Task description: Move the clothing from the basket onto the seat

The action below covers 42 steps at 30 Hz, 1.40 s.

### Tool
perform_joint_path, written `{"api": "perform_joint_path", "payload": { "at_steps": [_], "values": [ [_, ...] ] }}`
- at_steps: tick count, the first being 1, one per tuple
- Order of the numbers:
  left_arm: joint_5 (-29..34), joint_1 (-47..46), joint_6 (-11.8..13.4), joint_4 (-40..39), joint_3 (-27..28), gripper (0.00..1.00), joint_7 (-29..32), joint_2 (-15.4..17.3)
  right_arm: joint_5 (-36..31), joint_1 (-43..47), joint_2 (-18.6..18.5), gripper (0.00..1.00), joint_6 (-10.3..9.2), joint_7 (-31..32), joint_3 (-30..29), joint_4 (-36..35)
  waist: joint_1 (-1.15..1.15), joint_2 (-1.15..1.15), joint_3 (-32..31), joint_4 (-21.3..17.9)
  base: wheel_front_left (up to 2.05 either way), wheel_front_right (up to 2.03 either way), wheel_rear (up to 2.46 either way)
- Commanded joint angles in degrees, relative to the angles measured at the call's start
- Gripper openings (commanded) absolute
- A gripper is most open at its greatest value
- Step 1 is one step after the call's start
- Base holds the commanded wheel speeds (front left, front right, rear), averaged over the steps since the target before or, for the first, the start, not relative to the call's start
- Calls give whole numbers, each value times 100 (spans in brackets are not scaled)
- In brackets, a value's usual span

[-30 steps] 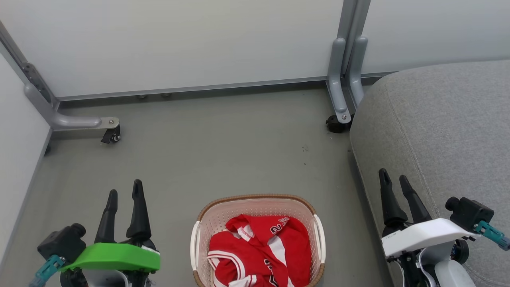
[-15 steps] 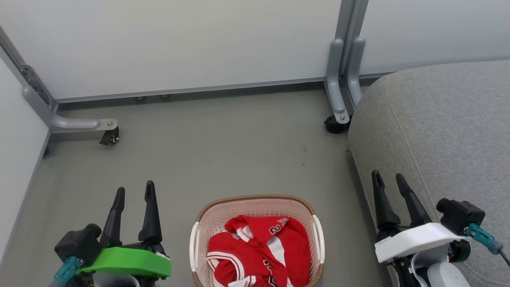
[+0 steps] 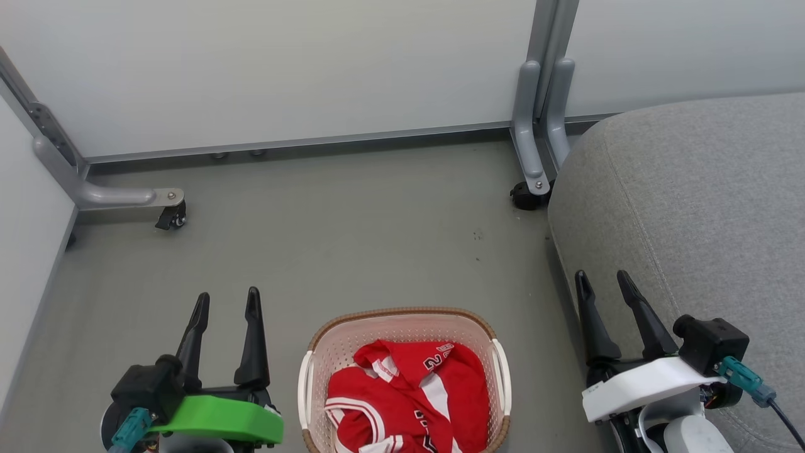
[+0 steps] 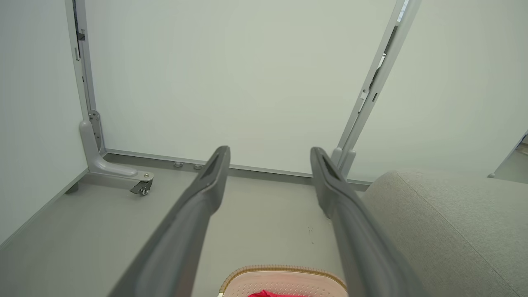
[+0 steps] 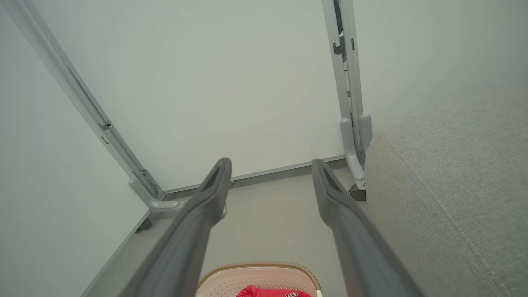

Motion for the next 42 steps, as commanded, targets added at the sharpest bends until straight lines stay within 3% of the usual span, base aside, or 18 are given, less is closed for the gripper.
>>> {"api": "perform_joint_path", "payload": {
  "at_steps": [1, 11, 29, 42],
  "values": [
    [158, 48, -33, -2, -27, 100, -51, 37, -143, 59, -33, 100, 3, -61, 20, -55, 0, 0, -1, -2, 0, 0, 0],
    [541, 83, -23, 70, -127, 100, -162, 40, -616, 118, -36, 100, 3, -173, 100, -39, 0, 0, -22, -3, 0, 0, 0],
    [702, 90, 35, 208, -125, 100, -358, 44, -1296, 203, -40, 100, 3, -361, 166, -46, 0, 0, 5, 29, 0, 0, 0],
    [684, 81, -16, 210, -101, 100, -341, 43, -1293, 191, -39, 100, 3, -352, 148, -2, 0, 0, 35, 24, 0, 0, 0]
  ]
}}
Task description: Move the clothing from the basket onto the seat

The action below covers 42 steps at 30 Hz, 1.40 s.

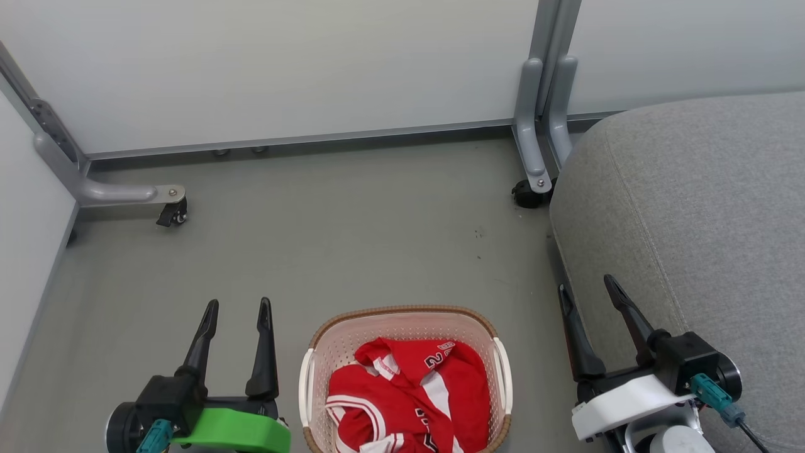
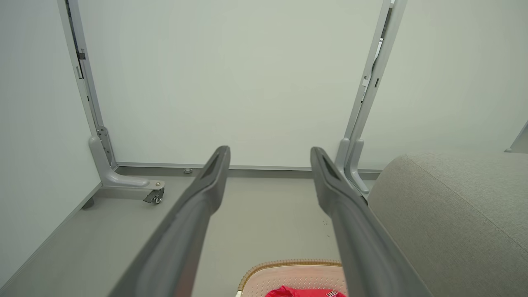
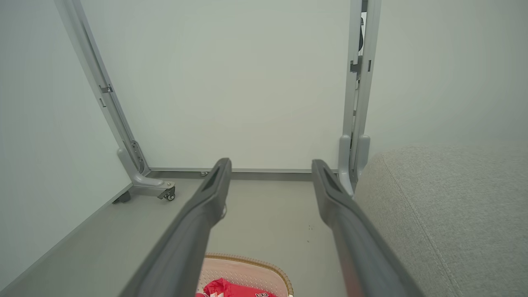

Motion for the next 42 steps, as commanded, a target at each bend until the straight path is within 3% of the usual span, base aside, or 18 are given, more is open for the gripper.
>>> {"api": "perform_joint_path", "payload": {
  "at_steps": [1, 21, 31, 37, 42],
  "values": [
    [30, 15, -35, 12, 14, 100, -4, 36, -17, 70, -26, 100, 0, -18, 0, 3, 0, 0, -1, 3, 0, 0, 0],
    [67, -39, -35, 83, -83, 100, -4, 36, -31, -1, -26, 100, 0, -18, -21, -34, 0, 0, 170, 34, 0, 0, 0],
    [-64, -813, -267, 465, -597, 100, -2, 35, -17, -674, -22, 100, 0, -17, -412, -251, 0, 0, 1414, 33, 0, 0, 0],
    [-11, -1541, -401, 1409, -1140, 100, -3, 33, -102, -1111, -23, 100, 0, -17, -618, -452, 0, 0, 2267, -58, 0, 0, 0],
    [276, -2313, -438, 2289, -2035, 100, -4, 193, -147, -1434, -22, 100, 0, -18, -743, -606, 0, 0, 2886, -164, 0, 0, 0]
  ]
}}
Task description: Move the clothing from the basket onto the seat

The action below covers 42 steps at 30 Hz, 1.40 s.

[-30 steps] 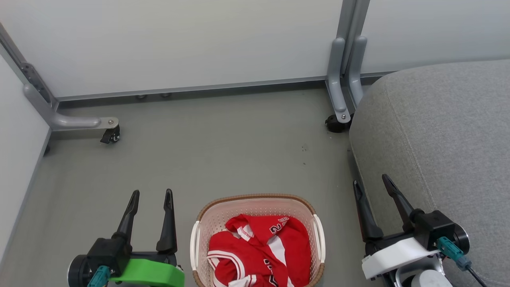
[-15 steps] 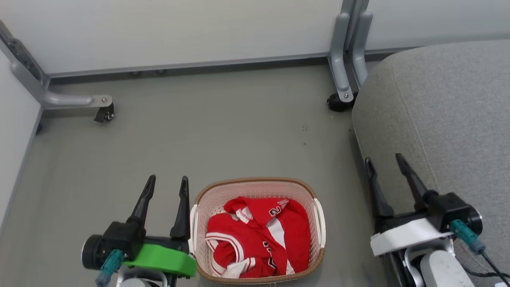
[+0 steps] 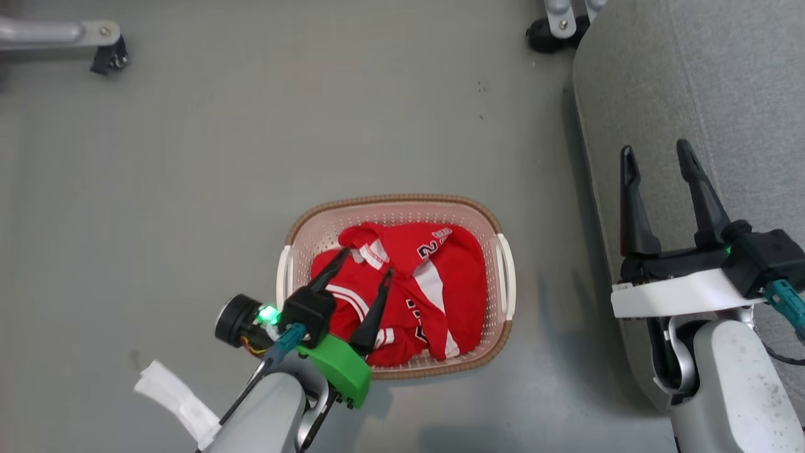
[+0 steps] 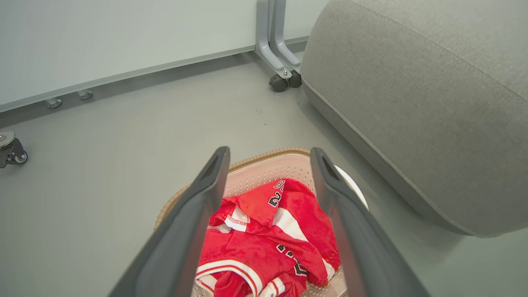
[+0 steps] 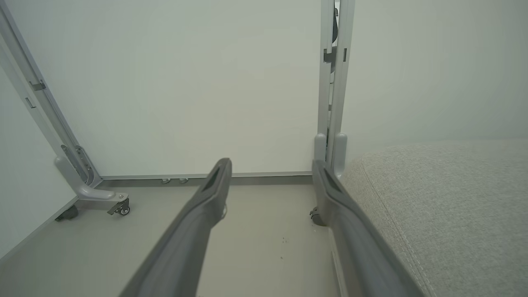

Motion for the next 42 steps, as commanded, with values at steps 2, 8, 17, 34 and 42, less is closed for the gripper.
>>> {"api": "perform_joint_path", "payload": {
  "at_steps": [2, 8, 17, 34, 42],
  "values": [
    [112, -494, -21, 232, -447, 100, -4, 209, -53, -221, -18, 100, 0, -17, -38, -100, -2, 0, 1002, -191, 0, 0, 0],
    [437, -1407, -24, 847, -1589, 100, -3, 555, 11, -578, -17, 100, 0, -18, -82, -280, -2, 0, 1661, -393, 0, 0, 0],
    [827, -2428, 3, 2026, -2114, 100, -4, 523, 79, -986, -15, 100, 0, -18, -179, -455, -2, 0, 2456, -640, 0, 0, 0],
    [1901, -3373, 608, 3620, -3111, 100, 57, 303, 428, -1196, -11, 100, 0, -18, -231, -598, -2, 0, 3119, -980, 0, 0, 0],
    [2229, -3722, 595, 4124, -3548, 100, 234, 113, 266, -1366, -15, 100, 0, -18, -252, -980, -2, 0, 3456, -1015, 0, 0, 0]
  ]
}}
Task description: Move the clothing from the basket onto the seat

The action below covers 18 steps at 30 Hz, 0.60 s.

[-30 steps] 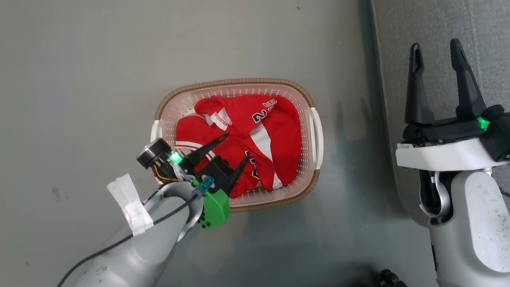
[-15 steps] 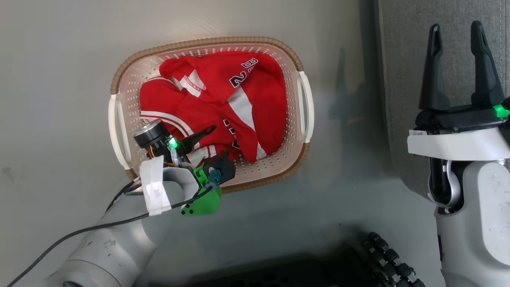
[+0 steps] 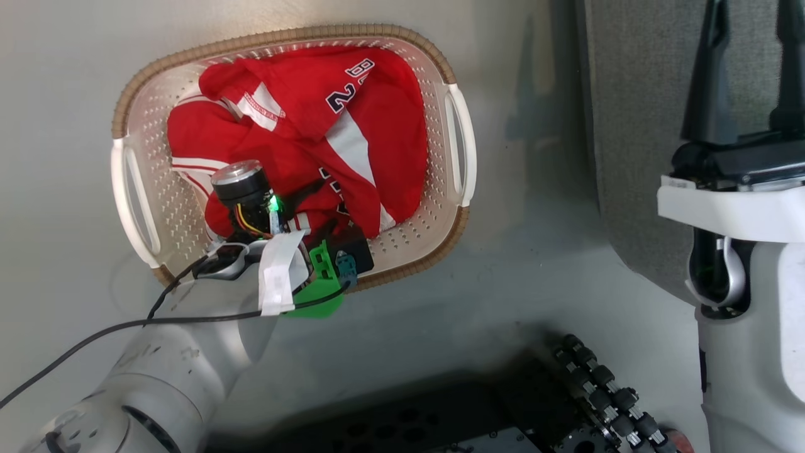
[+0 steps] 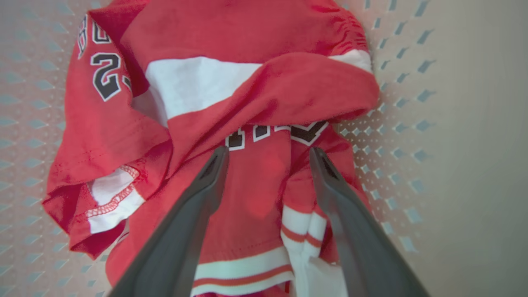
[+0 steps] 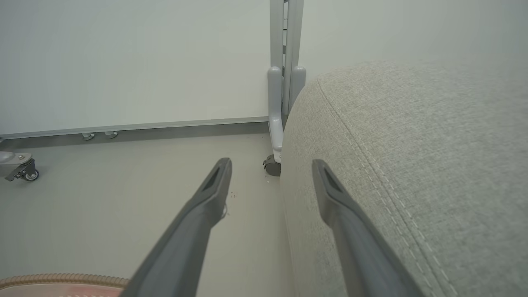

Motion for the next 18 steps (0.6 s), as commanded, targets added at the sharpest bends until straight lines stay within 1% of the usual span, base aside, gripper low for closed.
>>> {"api": "perform_joint_path", "payload": {
  "at_steps": [1, 6, 8, 9, 11, 15, 18],
  "values": [
    [-1, -139, 37, 66, 7, 100, 45, 21, -67, -109, -11, 100, 0, -17, -19, -139, 0, 0, 177, -6, 0, 0, 0],
    [53, -302, 257, 178, -84, 100, 127, -56, -187, -248, -9, 100, 0, -18, -32, -541, 0, 0, 392, 117, 0, 0, 0],
    [131, -396, 391, 221, -153, 100, 207, -59, -228, -287, -11, 100, -1, -18, 10, -681, 0, 0, 477, 162, 0, 0, 0],
    [218, -457, 475, 238, -228, 100, 265, -59, -262, -304, -11, 100, 0, -18, 35, -738, 0, 0, 524, 188, 0, 0, 0],
    [167, -542, 570, 271, -228, 100, 381, -72, -276, -350, -13, 100, 0, -18, 65, -845, 0, 0, 620, 237, 0, 0, 0],
    [264, -744, 774, 334, -310, 100, 641, -78, -345, -370, -13, 100, 0, -18, 143, -960, 0, 0, 802, 299, 0, 0, 0],
    [142, -814, 796, 359, -253, 100, 705, -82, -439, -360, -12, 100, 0, -18, 208, -1004, 0, 0, 884, 324, 0, 0, 0]
  ]
}}
